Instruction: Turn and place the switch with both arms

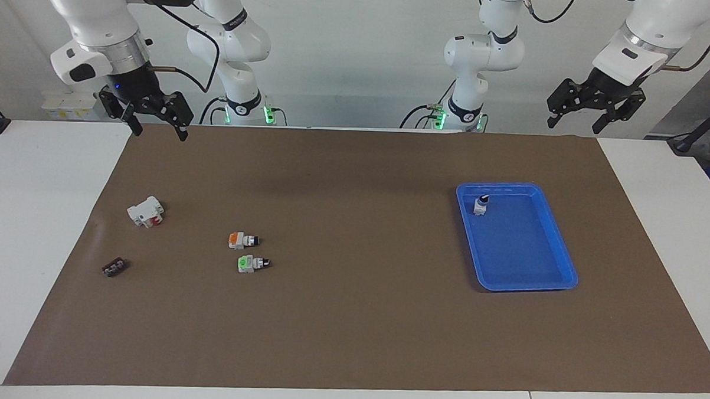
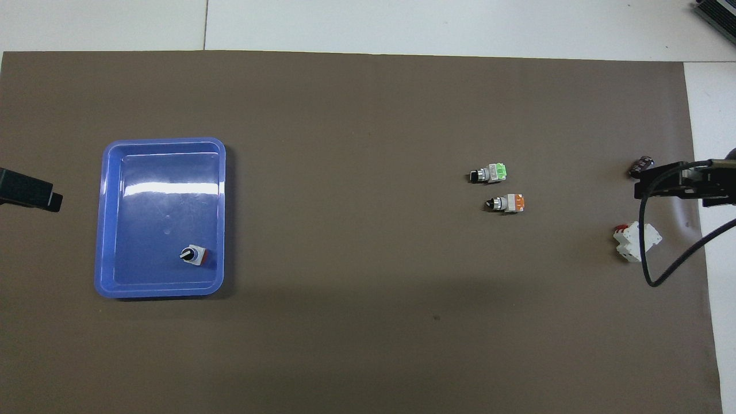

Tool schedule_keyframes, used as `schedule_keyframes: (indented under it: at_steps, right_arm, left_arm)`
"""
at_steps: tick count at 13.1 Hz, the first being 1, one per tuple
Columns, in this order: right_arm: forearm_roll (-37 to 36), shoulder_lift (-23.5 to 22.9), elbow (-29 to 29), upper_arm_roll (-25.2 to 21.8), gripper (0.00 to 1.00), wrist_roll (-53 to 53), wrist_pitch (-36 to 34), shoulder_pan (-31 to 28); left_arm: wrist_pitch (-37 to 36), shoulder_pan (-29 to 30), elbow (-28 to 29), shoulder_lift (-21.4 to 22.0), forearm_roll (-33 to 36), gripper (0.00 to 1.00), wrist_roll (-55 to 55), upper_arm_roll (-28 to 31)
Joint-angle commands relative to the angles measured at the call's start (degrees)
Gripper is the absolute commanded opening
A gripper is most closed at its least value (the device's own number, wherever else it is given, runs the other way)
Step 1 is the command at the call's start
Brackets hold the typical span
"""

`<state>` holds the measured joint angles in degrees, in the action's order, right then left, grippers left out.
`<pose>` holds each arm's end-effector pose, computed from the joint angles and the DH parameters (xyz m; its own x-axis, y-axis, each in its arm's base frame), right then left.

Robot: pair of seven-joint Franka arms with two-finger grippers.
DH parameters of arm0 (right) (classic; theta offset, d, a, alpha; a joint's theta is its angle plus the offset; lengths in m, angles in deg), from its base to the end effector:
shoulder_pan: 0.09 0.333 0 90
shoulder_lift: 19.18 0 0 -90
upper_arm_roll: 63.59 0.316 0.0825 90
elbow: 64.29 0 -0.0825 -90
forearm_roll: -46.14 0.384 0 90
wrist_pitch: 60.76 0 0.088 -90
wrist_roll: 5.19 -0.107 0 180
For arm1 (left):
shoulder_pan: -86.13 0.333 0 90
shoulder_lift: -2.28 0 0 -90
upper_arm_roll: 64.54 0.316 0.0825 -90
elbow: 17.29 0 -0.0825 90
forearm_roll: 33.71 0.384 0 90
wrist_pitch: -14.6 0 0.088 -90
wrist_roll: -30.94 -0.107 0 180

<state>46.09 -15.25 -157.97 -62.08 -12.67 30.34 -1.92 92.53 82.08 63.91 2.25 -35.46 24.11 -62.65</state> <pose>0.5348 -0.0026 0.6332 0.9905 -0.1357 0.0237 -0.1357 -0.9907 -0.0004 0.5308 -0.0238 0.6772 0.9853 -0.1625 -0.0535 -0.1606 -0.9863 0.0368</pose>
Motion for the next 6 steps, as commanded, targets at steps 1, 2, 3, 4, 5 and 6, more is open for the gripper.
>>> schedule_keyframes:
  at_steps: [1, 2, 3, 4, 5, 6]
  right_arm:
    - [-1.0, 1.2, -1.6, 0.2, 1.0, 1.1, 0.3, -0.2]
    - [-1.0, 1.1, -1.6, 0.2, 1.0, 1.0, 0.2, -0.3]
    - [-1.0, 1.1, -1.5, 0.2, 1.0, 0.9, 0.3, -0.3]
    - [-1.0, 1.1, -1.5, 0.2, 1.0, 0.8, 0.3, -0.4]
    - [-1.0, 1.1, -1.5, 0.2, 1.0, 0.7, 0.4, -0.3]
    - [-1.0, 1.1, -1.5, 0.2, 1.0, 0.7, 0.5, -0.3]
  left_arm:
    - [-0.3, 0.1, 0.6, 0.9, 0.9, 1.0, -0.9, 0.2]
    - [-0.1, 0.0, 0.8, 1.2, 0.9, 1.0, -0.9, 0.2]
    - [-0.3, 0.0, 1.2, 1.3, 0.9, 1.0, -0.8, 0.3]
    - [-0.3, 0.1, 1.8, 1.7, 0.9, 1.0, -0.6, 0.3]
    - [-0.3, 0.1, 1.9, 1.9, 0.9, 1.0, -0.6, 0.3]
    - [-0.2, 0.1, 2.0, 1.9, 0.9, 1.0, -0.5, 0.3]
